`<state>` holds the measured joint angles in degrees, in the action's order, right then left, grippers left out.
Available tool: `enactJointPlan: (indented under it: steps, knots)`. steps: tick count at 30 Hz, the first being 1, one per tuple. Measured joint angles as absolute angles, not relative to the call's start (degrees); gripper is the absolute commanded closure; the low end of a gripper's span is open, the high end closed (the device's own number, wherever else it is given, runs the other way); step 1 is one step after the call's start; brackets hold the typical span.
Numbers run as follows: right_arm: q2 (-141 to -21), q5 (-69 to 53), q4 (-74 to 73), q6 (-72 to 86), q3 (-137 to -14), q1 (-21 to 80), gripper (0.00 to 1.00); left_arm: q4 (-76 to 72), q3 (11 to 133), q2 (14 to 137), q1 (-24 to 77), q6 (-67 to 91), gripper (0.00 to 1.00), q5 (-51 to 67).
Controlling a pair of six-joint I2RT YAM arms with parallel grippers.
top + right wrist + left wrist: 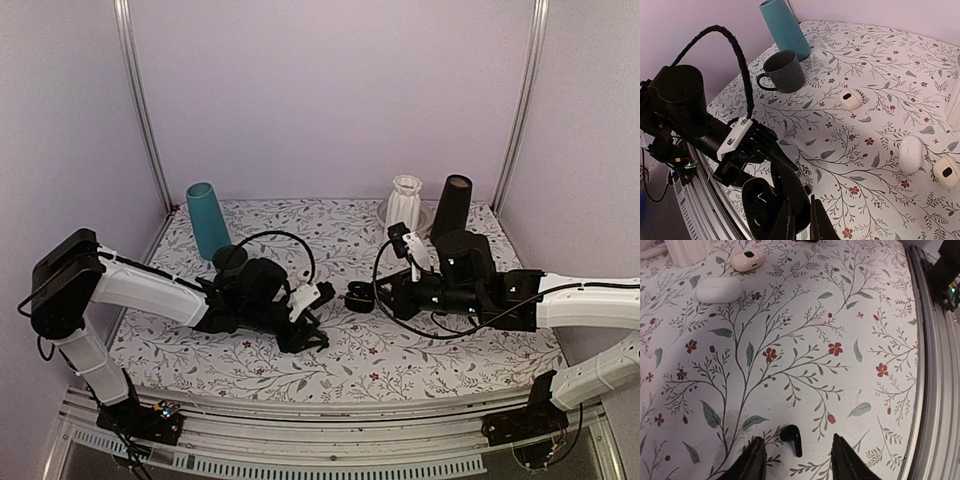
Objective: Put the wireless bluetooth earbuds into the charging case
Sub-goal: Move the left earbud to the center of the board, then pick up the left earbud from the center of the board.
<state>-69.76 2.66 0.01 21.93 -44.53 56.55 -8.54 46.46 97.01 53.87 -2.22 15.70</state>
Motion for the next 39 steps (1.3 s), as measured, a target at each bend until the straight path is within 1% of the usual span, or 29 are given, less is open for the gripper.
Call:
enactJointPlan:
  steps: [2, 6, 10, 15, 21, 31, 39]
  knots:
    - [-69.8, 2.9, 0.0, 21.8, -44.5, 56.6, 0.97, -9.5, 46.1, 96.1, 53.8, -2.0, 0.64, 15.3]
    - [-69.8, 3.6, 0.0, 21.6, -44.5, 56.6, 0.97, -10.0, 46.1, 96.1, 53.8, -1.9, 0.72, 15.1]
    - [-69.8, 4.5, -0.2, 21.6, -44.5, 56.5, 0.97, -7.4, 49.7, 99.1, 53.8, -1.1, 0.76, 15.1]
    - [-69.2, 5.6, -0.9, 21.6, -44.2, 56.5, 0.97, -4.3, 53.7, 102.1, 54.2, 1.7, 0.74, 14.3]
    - [-67.8, 6.8, -1.9, 21.6, -43.3, 56.6, 0.97, -0.1, 55.7, 102.5, 55.7, 4.5, 0.68, 12.2]
    - [-67.5, 8.7, -2.6, 21.7, -41.8, 56.2, 0.97, 6.3, 59.6, 106.1, 56.9, 6.9, 0.66, 8.2]
    - [-64.9, 10.0, -2.8, 21.9, -40.6, 55.4, 0.97, 11.2, 64.0, 108.1, 57.6, 7.2, 0.65, 5.5]
